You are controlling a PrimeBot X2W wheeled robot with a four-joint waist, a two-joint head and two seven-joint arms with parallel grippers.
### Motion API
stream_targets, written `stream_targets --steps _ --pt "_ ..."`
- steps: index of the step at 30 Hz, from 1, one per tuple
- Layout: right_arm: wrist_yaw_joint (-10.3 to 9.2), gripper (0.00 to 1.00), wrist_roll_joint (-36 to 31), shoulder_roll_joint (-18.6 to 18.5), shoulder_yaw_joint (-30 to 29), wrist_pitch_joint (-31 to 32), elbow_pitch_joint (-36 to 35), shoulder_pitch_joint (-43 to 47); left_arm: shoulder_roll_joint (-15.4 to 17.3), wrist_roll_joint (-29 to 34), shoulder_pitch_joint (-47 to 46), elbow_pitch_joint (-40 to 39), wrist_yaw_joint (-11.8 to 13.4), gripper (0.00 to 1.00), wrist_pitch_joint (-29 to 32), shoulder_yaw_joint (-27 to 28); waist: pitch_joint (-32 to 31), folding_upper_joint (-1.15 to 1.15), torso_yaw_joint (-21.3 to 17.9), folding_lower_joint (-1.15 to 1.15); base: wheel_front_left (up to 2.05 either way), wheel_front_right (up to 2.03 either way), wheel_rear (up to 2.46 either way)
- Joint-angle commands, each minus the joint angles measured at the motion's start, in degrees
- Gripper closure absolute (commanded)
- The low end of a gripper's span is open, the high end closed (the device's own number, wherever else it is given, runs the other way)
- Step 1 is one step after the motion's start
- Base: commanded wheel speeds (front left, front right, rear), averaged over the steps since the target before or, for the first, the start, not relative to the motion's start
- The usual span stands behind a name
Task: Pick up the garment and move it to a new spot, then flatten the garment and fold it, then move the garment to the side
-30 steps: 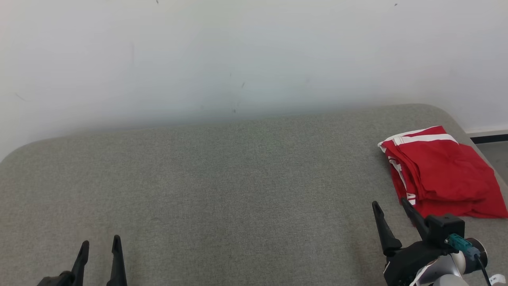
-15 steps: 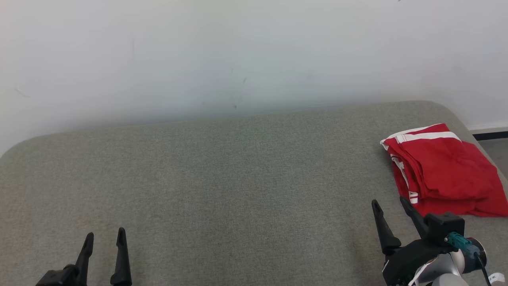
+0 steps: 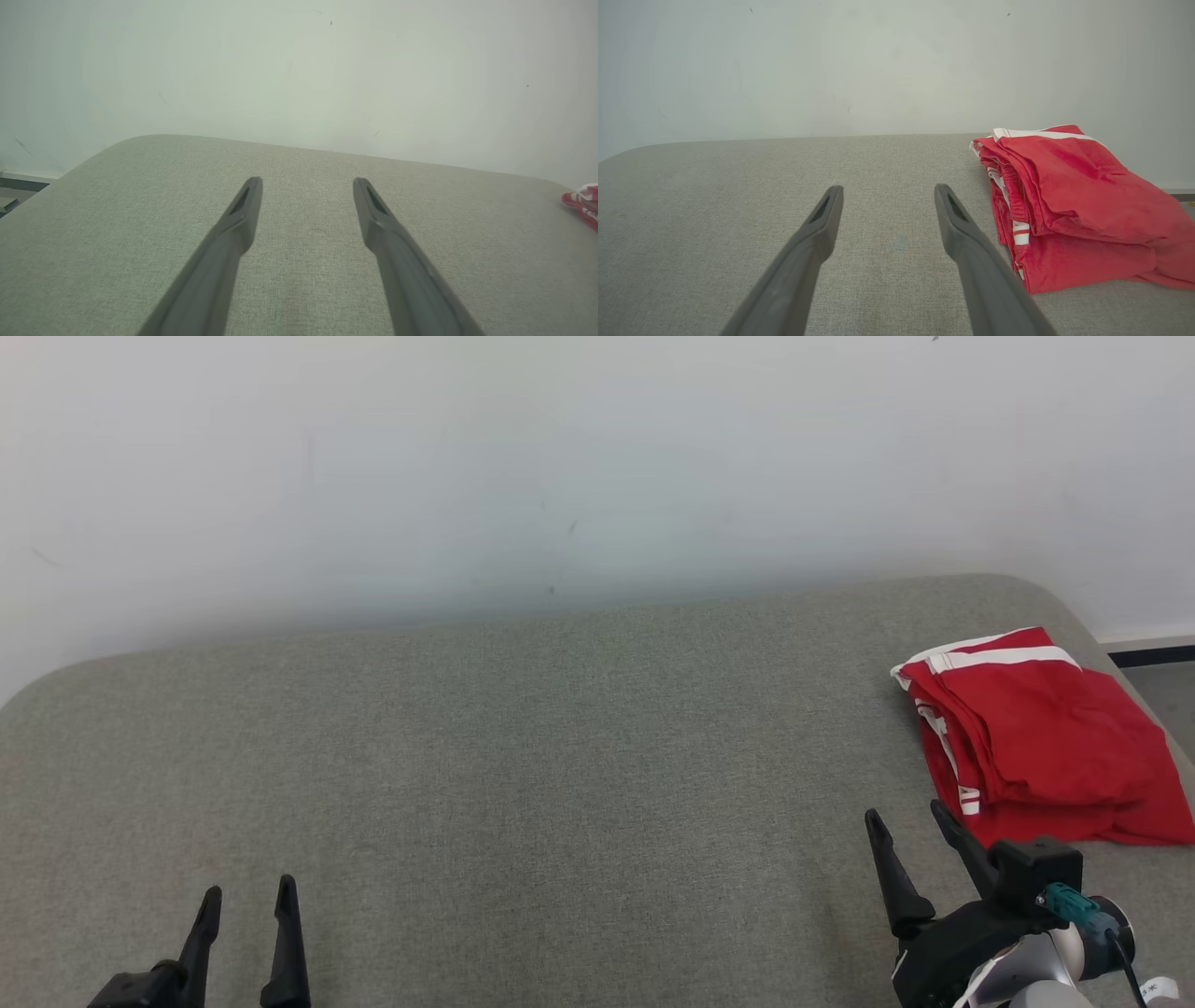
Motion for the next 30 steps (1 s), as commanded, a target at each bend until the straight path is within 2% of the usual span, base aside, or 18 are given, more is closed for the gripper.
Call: stream_targets --steps 1,4,5,9,30 --pt "-0.01 0.0 0.1 0.0 0.0 0.1 -0.2 0.1 0.0 0.4 0.1 0.1 0.0 0.0 0.0 0.2 -0.1 0.0 0.0 0.0 0.0 0.0 0.0" --pt "-0.01 0.0 0.2 -0.1 0.1 0.3 -0.2 0.0 0.0 0.4 0.3 0.1 0.0 0.0 0.0 0.2 -0.1 0.0 0.0 0.0 0.0 0.0 0.0" --pt "0.0 1.0 0.1 0.0 0.1 0.2 0.0 0.0 0.0 0.0 0.0 0.2 0.0 1.0 0.0 0.1 -0.1 0.0 0.0 0.0 0.0 0.0 0.0" --pt "0.0 1.0 0.3 0.5 0.2 0.6 2.0 2.0 -0.6 -0.3 1.4 2.3 0.0 1.0 0.2 0.0 -0.1 0.0 0.0 0.0 0.0 0.0 0.0" --pt "0.01 1.0 21.2 2.5 -3.8 3.7 -0.9 2.4 -0.4 -22.4 -0.4 1.1 0.0 1.0 6.0 -0.3 0.6 0.0 0.5 0.0 0.0 0.0 0.0"
